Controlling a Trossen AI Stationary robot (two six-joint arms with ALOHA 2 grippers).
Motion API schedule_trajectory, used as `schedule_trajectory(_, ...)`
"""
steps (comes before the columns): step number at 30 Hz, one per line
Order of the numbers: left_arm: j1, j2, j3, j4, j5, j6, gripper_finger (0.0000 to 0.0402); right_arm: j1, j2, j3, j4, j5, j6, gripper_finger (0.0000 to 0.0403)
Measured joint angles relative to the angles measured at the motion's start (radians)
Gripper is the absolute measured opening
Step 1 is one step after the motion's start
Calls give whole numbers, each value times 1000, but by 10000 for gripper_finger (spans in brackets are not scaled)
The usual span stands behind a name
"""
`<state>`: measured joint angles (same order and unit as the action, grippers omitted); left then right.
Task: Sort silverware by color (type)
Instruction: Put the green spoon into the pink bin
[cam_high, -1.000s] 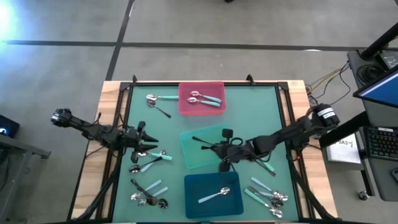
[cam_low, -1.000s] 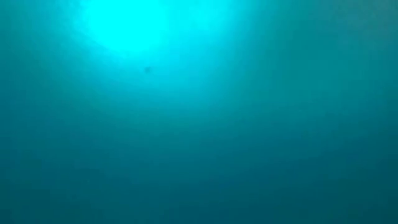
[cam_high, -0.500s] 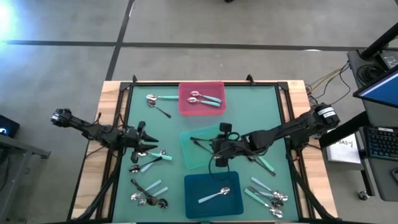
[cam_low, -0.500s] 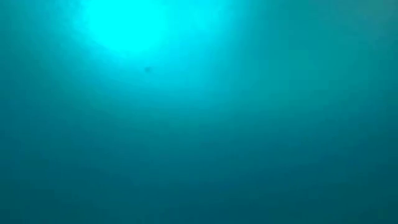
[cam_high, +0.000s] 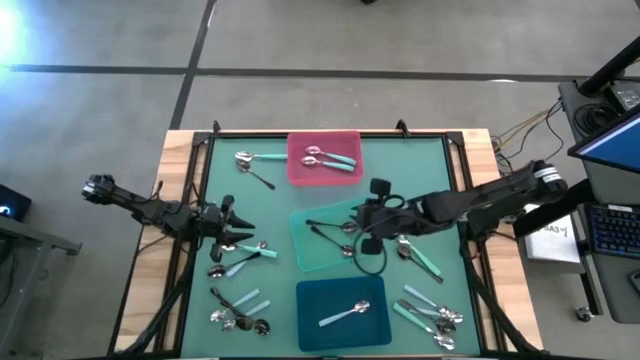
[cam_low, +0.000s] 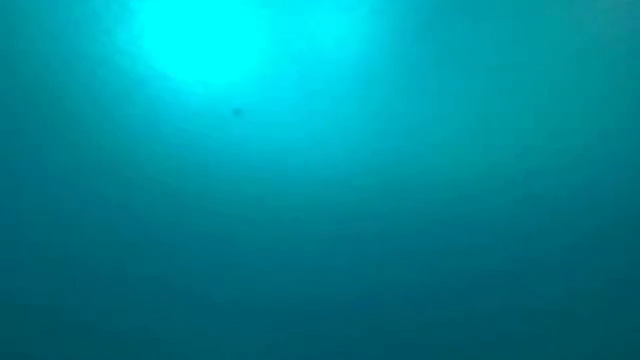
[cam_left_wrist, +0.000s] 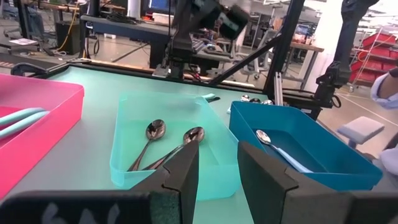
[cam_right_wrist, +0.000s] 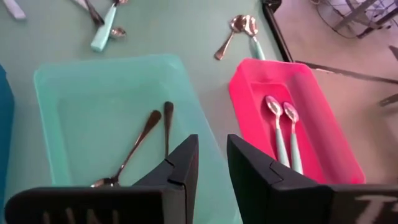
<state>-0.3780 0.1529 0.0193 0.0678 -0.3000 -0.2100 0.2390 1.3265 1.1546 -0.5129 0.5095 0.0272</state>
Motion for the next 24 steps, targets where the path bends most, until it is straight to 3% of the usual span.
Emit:
schedule_trajectory(9,1,2,0,11,-14,43,96,3,-92,-25,-44,-11,32,79)
schedule_trajectory(14,1,3,0,87,-22,71,96,3,-112,-48,-78,-12,133,79)
schedule_trajectory(24,2,4,0,348,-29,388,96,5,-114,-55,-164,-13,375,80)
